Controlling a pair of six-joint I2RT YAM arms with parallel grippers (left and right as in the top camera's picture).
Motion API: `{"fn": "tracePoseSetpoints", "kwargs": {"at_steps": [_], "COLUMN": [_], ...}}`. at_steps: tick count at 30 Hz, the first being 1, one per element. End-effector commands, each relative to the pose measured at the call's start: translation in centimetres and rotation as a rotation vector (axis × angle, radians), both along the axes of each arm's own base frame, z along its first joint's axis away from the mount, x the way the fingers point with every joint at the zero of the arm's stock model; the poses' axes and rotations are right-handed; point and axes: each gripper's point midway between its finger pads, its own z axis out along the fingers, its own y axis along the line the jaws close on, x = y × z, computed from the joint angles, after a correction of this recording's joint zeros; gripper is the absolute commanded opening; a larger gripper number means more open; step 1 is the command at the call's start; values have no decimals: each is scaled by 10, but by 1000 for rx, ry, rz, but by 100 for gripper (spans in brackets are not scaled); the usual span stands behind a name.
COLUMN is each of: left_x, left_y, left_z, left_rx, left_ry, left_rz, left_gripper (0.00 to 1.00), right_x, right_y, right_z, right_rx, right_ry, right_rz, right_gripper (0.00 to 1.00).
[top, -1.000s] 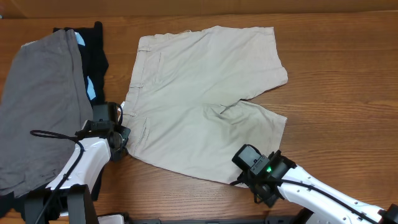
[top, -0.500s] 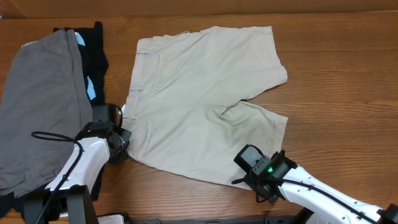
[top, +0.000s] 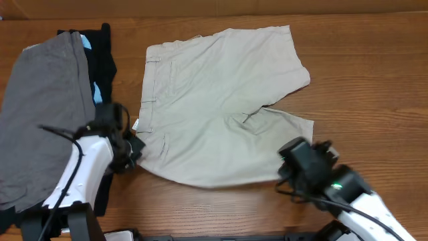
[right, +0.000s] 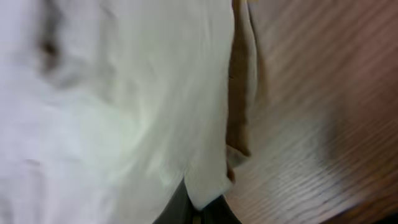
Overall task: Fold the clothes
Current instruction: 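Lift the hem with the right gripper and fold it up over the waistband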
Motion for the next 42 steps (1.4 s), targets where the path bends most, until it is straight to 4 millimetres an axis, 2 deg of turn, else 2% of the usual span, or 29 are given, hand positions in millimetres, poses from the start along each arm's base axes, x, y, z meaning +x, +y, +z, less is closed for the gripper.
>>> {"fn": "tracePoseSetpoints", "kwargs": {"at_steps": [1,6,11,16,20,23,27,31,36,42], "left_x": [34,39,27,9,-8,-15,-9,19,59,85], "left_y": [8,23,26,24,27,29,31,34,37,41], "left_z": [55,120,162,180,190,192,184,170,152,115], "left_rx": [64,151,178,185,209,227,232,238,248,241], "left_ry": [-99,-124,-132,-148,-152,-142,-142,-201,-269,-214], "left_rz": [-131,-132,-131,-151,-145,-142,-139,-115,-102,-85], "left_gripper": [4,4,4,4,4,4,4,4,4,4], "right_x": [13,8,-3,-16,-19,-10,15,52,105,183], "right_y": [-26,-55,-70,-74,-75,-74,-71,-79,-80,-83], "right_z": [45,96,142,172,178,178,179,171,145,107], "right_rx": [-59,-87,-103,-90,-100,-119,-169,-285,-379,-442], "right_ry": [-126,-203,-252,-290,-298,-299,-310,-277,-211,-196], "right_rz": [14,-6,-8,-12,9,31,55,9,7,79], "right_gripper": [4,4,4,4,4,4,4,4,4,4]}}
